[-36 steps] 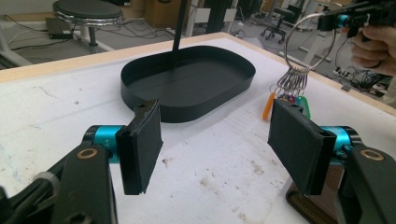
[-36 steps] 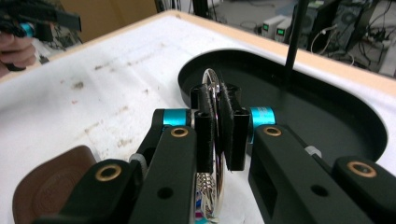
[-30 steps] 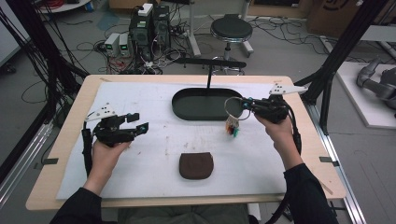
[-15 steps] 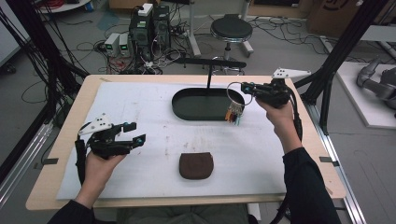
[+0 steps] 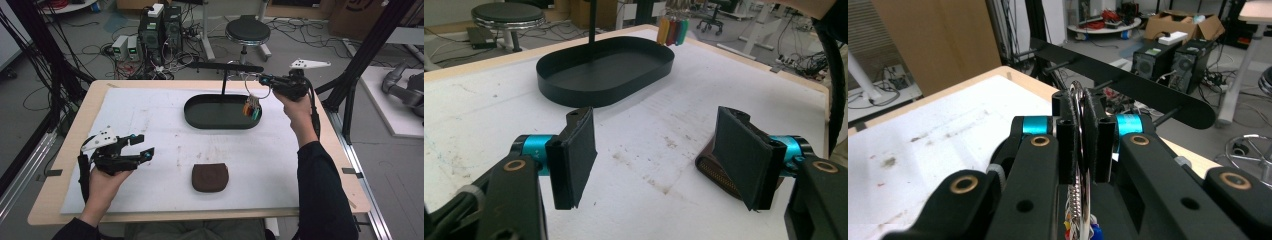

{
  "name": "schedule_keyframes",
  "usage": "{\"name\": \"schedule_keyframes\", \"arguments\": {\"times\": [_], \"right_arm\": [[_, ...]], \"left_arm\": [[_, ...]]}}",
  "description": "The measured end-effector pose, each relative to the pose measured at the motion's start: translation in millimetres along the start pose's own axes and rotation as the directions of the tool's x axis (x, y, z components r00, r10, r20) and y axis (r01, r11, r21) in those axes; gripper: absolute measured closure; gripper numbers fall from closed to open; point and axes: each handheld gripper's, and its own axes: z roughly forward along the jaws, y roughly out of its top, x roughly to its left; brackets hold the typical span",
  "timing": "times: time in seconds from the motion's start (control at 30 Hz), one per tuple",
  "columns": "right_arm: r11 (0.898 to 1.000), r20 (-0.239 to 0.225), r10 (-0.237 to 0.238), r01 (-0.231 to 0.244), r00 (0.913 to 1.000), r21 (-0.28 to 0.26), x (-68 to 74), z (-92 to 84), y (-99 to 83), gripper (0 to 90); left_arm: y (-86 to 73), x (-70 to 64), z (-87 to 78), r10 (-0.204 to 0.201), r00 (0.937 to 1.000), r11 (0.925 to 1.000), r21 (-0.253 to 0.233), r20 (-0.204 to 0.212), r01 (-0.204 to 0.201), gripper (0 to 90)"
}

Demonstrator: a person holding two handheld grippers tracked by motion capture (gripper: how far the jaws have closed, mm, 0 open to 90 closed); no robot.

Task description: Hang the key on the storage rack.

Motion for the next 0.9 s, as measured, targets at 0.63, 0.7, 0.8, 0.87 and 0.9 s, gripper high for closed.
{"name": "schedule_keyframes", "arguments": {"times": [0.63, 0.7, 0.8, 0.87, 0.9], "right_arm": [[0.999, 0.051, 0.038, -0.039, 0.9980, 0.000, -25.5, 15.6, -0.5, 85.6], [0.999, 0.053, 0.041, -0.042, 0.9977, 0.007, -26.6, 16.4, -1.3, 85.6], [0.999, 0.064, 0.051, -0.052, 0.9966, 0.011, -30.0, 18.8, -3.8, 85.6], [0.998, 0.071, 0.064, -0.065, 0.9954, 0.004, -32.7, 20.1, -5.3, 85.6], [0.998, 0.074, 0.066, -0.067, 0.9950, 0.007, -33.6, 20.7, -5.9, 85.6]], "left_arm": [[-2.5, -0.8, 4.9, 0.015, 0.9998, 0.9998, 0.012, 0.011, -0.015, 33.4], [-3.0, -0.6, 4.7, 0.015, 0.9998, 0.9998, 0.013, 0.011, -0.015, 33.4], [-4.3, 0.0, 4.0, 0.013, 0.9999, 0.9998, 0.015, 0.006, -0.013, 33.4], [-4.9, 0.6, 3.5, 0.012, 0.9999, 0.9998, 0.016, 0.002, -0.012, 33.4], [-5.1, 0.8, 3.4, 0.013, 0.9999, 0.9998, 0.016, -0.002, -0.013, 33.4]]}}
